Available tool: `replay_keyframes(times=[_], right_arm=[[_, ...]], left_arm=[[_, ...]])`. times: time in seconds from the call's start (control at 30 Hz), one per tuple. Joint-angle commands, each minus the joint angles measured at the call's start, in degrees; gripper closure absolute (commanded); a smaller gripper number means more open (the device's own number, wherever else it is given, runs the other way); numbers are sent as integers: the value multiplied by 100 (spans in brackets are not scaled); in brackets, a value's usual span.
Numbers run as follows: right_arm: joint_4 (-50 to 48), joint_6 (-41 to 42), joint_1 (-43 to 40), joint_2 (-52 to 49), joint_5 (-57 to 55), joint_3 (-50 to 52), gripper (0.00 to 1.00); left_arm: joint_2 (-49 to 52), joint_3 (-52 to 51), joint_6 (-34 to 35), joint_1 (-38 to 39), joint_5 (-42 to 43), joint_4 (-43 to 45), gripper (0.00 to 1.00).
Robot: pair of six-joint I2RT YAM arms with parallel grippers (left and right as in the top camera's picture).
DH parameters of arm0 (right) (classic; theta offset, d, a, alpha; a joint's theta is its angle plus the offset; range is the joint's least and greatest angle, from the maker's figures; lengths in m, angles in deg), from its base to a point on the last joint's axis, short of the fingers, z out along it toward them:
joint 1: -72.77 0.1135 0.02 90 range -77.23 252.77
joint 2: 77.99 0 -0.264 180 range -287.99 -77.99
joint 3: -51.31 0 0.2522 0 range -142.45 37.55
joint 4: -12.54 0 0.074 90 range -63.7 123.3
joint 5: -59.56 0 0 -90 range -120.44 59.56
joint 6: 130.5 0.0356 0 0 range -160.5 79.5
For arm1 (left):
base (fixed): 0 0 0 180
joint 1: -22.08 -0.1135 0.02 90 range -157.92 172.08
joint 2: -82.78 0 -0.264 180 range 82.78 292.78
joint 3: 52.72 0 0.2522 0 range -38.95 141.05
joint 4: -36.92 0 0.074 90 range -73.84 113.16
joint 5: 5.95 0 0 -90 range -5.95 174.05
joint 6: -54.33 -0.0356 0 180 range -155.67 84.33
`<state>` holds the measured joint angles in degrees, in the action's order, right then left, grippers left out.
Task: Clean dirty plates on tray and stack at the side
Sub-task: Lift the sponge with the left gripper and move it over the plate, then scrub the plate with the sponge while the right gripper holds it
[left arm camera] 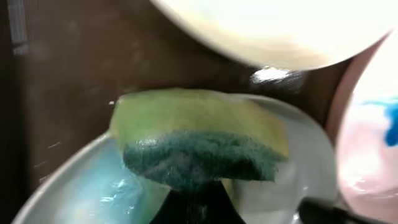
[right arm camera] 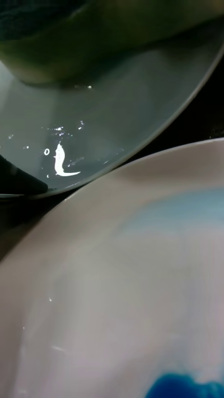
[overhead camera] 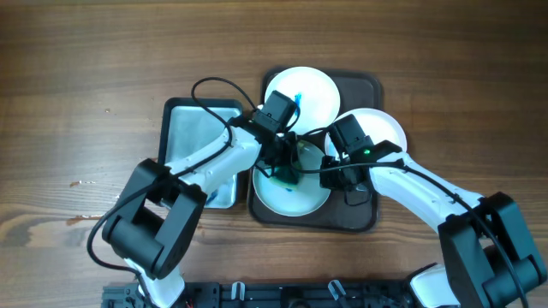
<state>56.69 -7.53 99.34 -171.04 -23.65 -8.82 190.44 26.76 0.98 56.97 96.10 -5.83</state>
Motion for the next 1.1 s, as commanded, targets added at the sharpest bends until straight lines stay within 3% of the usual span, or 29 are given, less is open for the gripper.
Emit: replay_keyframes(times=[0.0,0.3,0.43,0.53,0.6,0.73,0.93,1.07], right_arm=[[13,20,-20,-125,-422,17,95],[31,22,-20,-125,-422,17,96],[31,22,-20,-125,-417,17,96],[31,22,-20,-125,-400,17,96],[24,24,-20,-125,-400,17,96],[22,24,-20,-125,-402,17,96],[22,22,-20,-125,-402,17,96],[7,24,-20,-125,-402,17,96]], left_arm=[[442,72,179,293,772,289,96],[560,72,133,505,1646,262,96],[549,72,131,369,1456,-181,96],[525,72,114,184,662,-776,96],[463,72,109,92,-501,-1296,96],[354,72,68,94,-1626,-1696,96],[343,72,70,94,-2730,-2144,96],[343,72,68,94,-2658,-2111,96]])
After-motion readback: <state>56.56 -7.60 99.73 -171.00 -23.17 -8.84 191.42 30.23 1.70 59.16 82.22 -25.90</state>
